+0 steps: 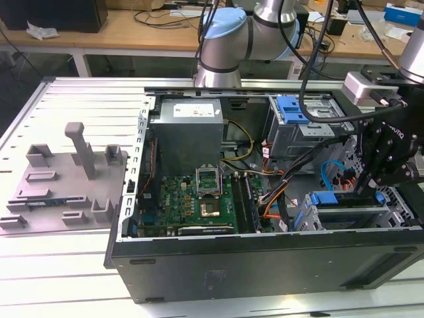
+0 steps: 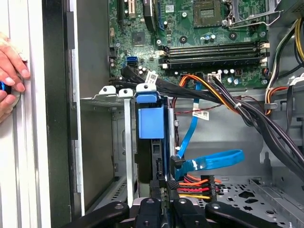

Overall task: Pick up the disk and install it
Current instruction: 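Insert the first disk wire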

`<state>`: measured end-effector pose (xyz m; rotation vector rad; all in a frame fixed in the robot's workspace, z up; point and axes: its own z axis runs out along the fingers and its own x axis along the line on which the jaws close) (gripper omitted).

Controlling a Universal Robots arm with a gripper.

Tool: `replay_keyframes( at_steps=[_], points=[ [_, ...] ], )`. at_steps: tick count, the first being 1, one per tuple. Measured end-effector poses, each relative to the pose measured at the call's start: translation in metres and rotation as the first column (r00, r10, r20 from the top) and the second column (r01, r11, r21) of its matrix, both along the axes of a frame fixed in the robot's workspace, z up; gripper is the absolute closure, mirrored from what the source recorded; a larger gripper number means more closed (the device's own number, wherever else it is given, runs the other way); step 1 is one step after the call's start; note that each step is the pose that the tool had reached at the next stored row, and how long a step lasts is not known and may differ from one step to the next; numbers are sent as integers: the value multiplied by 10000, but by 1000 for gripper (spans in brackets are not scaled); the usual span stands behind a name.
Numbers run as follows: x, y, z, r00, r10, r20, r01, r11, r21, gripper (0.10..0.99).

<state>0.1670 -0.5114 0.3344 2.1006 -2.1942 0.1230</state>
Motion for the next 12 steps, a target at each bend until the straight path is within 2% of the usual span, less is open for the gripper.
replay_keyframes(
  at_steps=[2, 3, 4, 5, 7, 8, 10, 12],
  points=[
    [0, 0, -3, 10000, -1, -2, 1, 10000, 7, 910],
    [0, 6, 10, 10000, 0, 1, 0, 10000, -32, 851],
    [0, 9, 22, 10000, 1, 0, -1, 10000, -65, 851],
    [0, 18, 37, 10000, 0, 0, 0, 9999, -107, 784],
    [1, 45, 72, 10000, 1, 0, -1, 9998, -221, 784],
    [0, 79, 104, 10000, 1, 0, -1, 9995, -322, 784],
    [0, 116, 153, 10000, 1, 0, -1, 9990, -446, 784],
    [0, 151, 248, 10000, 0, 0, 0, 9981, -616, 784]
  ],
)
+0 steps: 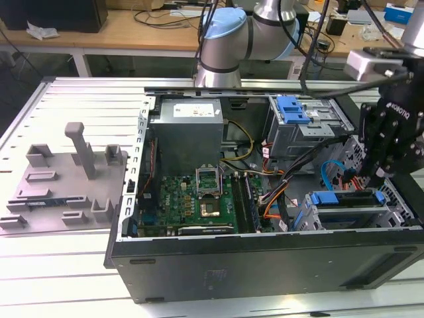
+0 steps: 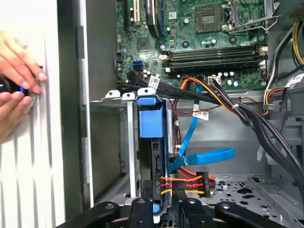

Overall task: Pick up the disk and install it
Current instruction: 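Insert the first disk wire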

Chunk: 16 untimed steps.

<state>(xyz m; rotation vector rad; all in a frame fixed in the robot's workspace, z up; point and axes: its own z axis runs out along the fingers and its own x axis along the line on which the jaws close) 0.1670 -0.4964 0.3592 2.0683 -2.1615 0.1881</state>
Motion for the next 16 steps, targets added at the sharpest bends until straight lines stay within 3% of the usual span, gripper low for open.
replay_keyframes(
  at_steps=[1, 3, 7, 9, 11, 16],
  points=[
    [0, 6, 31, 10000, 1, 0, -1, 10000, -43, 784],
    [0, 43, 175, 10000, 0, 0, 0, 9997, -246, 784],
    [0, 122, 250, 10000, 1, 0, -1, 9988, -483, 796],
    [0, 141, 252, 10000, -1, 0, 1, 9986, -537, 933],
    [1, 141, 252, 10000, 1, 0, -1, 9985, -540, 980],
    [0, 144, 252, 10000, 0, 0, 0, 9985, -543, 980]
  ],
)
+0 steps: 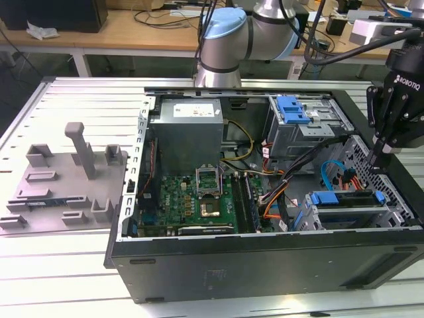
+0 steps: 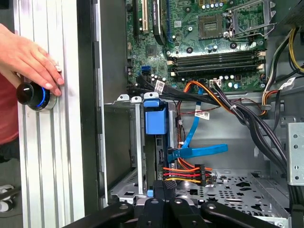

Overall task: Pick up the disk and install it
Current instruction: 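Insert the first disk wire, then insert the second disk wire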

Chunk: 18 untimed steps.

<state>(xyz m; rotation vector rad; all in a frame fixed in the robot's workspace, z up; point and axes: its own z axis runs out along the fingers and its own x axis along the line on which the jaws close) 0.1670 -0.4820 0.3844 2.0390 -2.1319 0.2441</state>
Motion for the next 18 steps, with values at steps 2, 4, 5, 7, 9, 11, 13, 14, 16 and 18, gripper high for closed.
replay_keyframes(
  at_steps=[2, 4, 5, 7, 9, 11, 13, 14, 16, 18],
  points=[
    [0, 2, 0, 10000, 0, 0, 0, 10000, -2, 980],
    [0, 3, 0, 10000, 0, 0, 0, 10000, -3, 980],
    [0, 3, 0, 10000, 1, 0, -1, 10000, -4, 980],
    [0, 4, 0, 10000, 0, 0, 0, 10000, -5, 980],
    [0, 4, 0, 10000, 0, 0, 0, 10000, -7, 980],
    [0, 5, 0, 10000, 0, 0, 0, 10000, -9, 980],
    [0, 6, 0, 10000, 0, 0, 0, 10000, -8, 980],
    [-8, 19, -1, 10000, 1, -1, -1, 10000, -13, 980],
    [-39, 24, -6, 10000, 1, 0, -1, 10000, -26, 918],
    [-105, 23, -22, 10000, 0, 0, 0, 10000, -27, 847]
  ],
)
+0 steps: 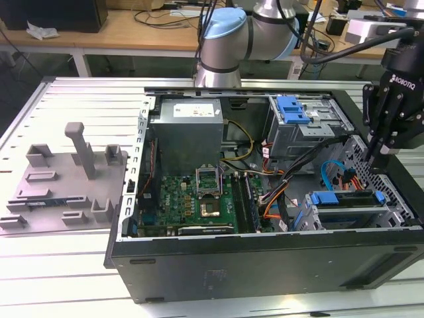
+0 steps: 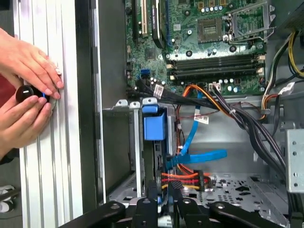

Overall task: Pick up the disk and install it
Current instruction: 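Insert the second disk wire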

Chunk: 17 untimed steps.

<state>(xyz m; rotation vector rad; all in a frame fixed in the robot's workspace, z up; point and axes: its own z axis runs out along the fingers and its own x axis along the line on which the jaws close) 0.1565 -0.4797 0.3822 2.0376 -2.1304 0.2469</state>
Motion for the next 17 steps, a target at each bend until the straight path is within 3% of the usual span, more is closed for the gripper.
replay_keyframes(
  at_steps=[1, 4, 5, 13, 14, 17],
  points=[
    [-104, 0, -29, 10000, -1, 0, 1, 10000, 2, 847],
    [-135, 0, -51, 10000, 0, -1, 0, 10000, 1, 835],
    [-135, -1, -61, 10000, 0, 0, 0, 10000, 1, 773],
    [-135, -2, -135, 10000, 0, 0, 0, 10000, 13, 773],
    [-135, -20, -138, 10000, 0, 0, 0, 9998, 197, 773],
    [-135, -20, -149, 10000, 1, 0, -1, 9998, 201, 773]
  ],
)
